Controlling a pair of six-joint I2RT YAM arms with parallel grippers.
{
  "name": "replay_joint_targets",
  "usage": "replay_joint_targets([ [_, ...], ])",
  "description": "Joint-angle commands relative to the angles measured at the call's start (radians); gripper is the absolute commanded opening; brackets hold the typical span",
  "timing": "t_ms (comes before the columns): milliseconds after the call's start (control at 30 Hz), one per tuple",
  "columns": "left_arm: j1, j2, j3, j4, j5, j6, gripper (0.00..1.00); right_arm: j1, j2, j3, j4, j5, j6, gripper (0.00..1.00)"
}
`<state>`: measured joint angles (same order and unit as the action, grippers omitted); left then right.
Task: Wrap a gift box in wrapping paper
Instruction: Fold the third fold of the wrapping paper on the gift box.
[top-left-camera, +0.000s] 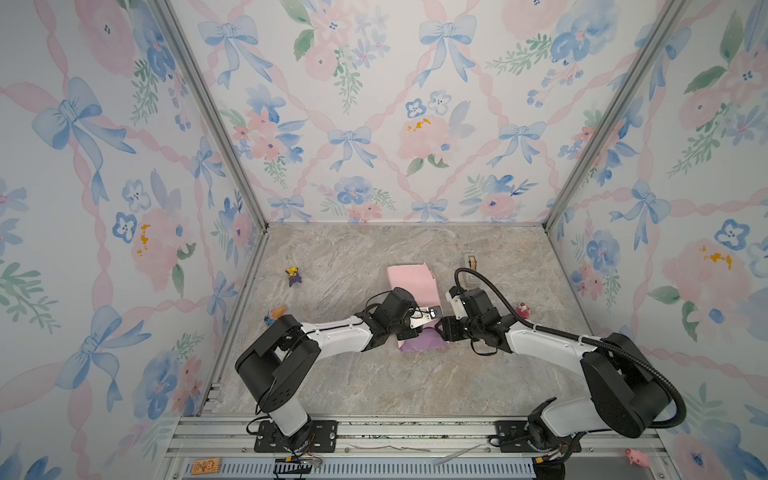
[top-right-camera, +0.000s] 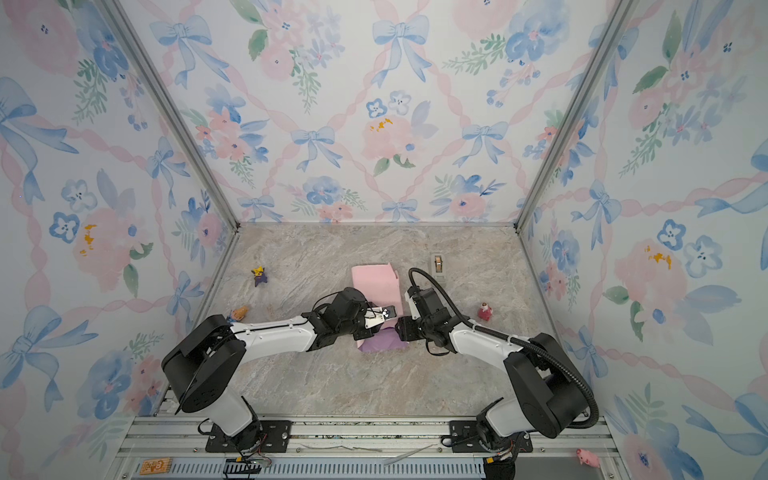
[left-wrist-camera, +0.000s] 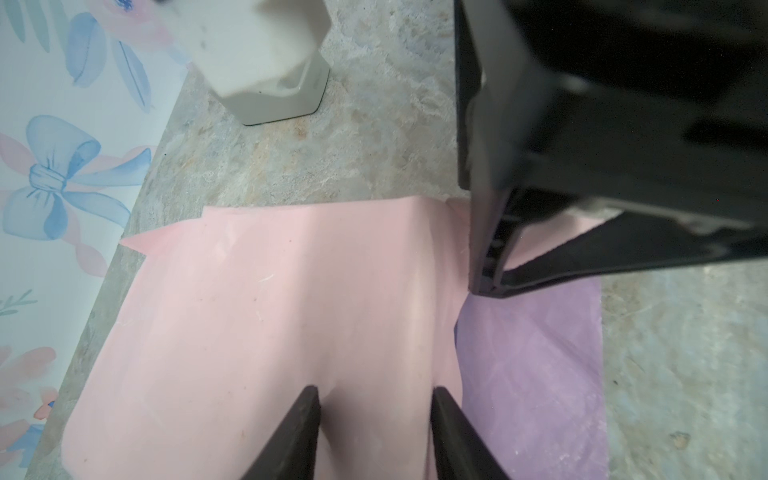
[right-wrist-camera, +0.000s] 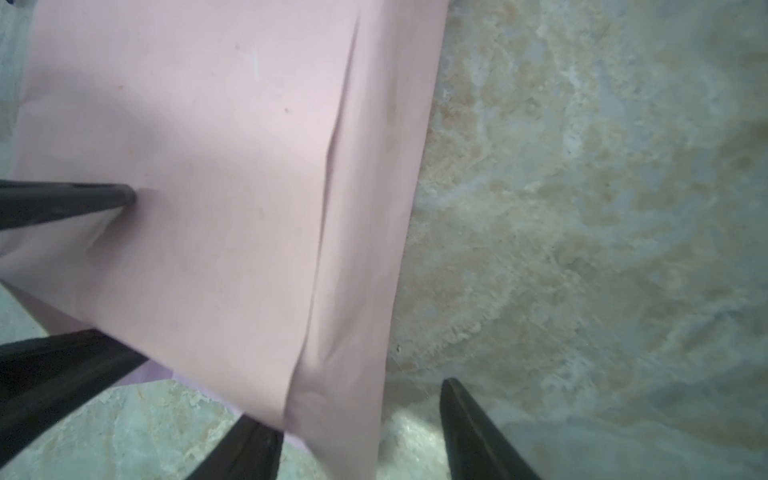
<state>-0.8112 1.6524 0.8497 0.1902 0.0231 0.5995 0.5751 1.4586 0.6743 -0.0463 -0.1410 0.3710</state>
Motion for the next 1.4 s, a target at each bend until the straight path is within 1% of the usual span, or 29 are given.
replay_joint_targets([
  [0, -0.002, 0.02, -0.004, -0.027, 0.007, -0.004, 0.45, -0.008, 0.028, 0.034, 0.004, 0.019, -0.024, 0.57],
  [133, -0.002, 0.016, -0.005, -0.024, 0.022, -0.006, 0.45, -0.008, 0.065, 0.051, 0.04, 0.024, -0.027, 0.49],
  [367, -0.003, 0.01, -0.006, -0.018, 0.041, -0.008, 0.43, -0.008, 0.112, 0.05, 0.112, 0.063, -0.023, 0.27],
  [500, -0.003, 0.007, -0.009, -0.011, 0.044, -0.015, 0.42, -0.007, 0.124, 0.032, 0.149, 0.067, -0.015, 0.2],
  [700, -0.003, 0.017, -0.004, 0.0, 0.043, -0.019, 0.42, -0.007, 0.077, -0.021, 0.164, 0.097, -0.006, 0.17],
  [733, -0.003, 0.017, -0.003, 0.001, 0.041, -0.02, 0.42, -0.008, 0.07, -0.023, 0.157, 0.095, -0.007, 0.19],
  [833, -0.003, 0.024, 0.001, 0.004, 0.038, -0.019, 0.41, -0.006, 0.059, -0.031, 0.153, 0.085, -0.009, 0.32],
  [900, -0.003, 0.026, 0.002, 0.007, 0.038, -0.021, 0.41, -0.006, 0.069, -0.033, 0.164, 0.08, -0.012, 0.34],
  [933, -0.003, 0.027, 0.002, 0.008, 0.039, -0.021, 0.41, -0.008, 0.076, -0.028, 0.164, 0.08, -0.012, 0.32],
  [1000, -0.003, 0.026, 0.0, 0.008, 0.043, -0.024, 0.41, -0.006, 0.099, -0.014, 0.165, 0.074, -0.011, 0.23],
  [1100, -0.003, 0.026, -0.003, 0.014, 0.043, -0.026, 0.42, -0.006, 0.11, -0.014, 0.178, 0.069, -0.007, 0.15],
  [1167, -0.003, 0.027, -0.004, 0.015, 0.04, -0.029, 0.41, -0.006, 0.108, -0.02, 0.182, 0.065, -0.009, 0.07],
  [1233, -0.003, 0.027, -0.003, 0.015, 0.04, -0.031, 0.41, -0.005, 0.102, -0.031, 0.184, 0.067, -0.009, 0.05],
  [1267, -0.003, 0.027, -0.005, 0.015, 0.039, -0.032, 0.41, -0.005, 0.097, -0.034, 0.178, 0.068, -0.008, 0.06],
  [1367, -0.003, 0.03, -0.005, 0.015, 0.04, -0.031, 0.41, -0.004, 0.076, -0.051, 0.164, 0.086, -0.005, 0.25],
])
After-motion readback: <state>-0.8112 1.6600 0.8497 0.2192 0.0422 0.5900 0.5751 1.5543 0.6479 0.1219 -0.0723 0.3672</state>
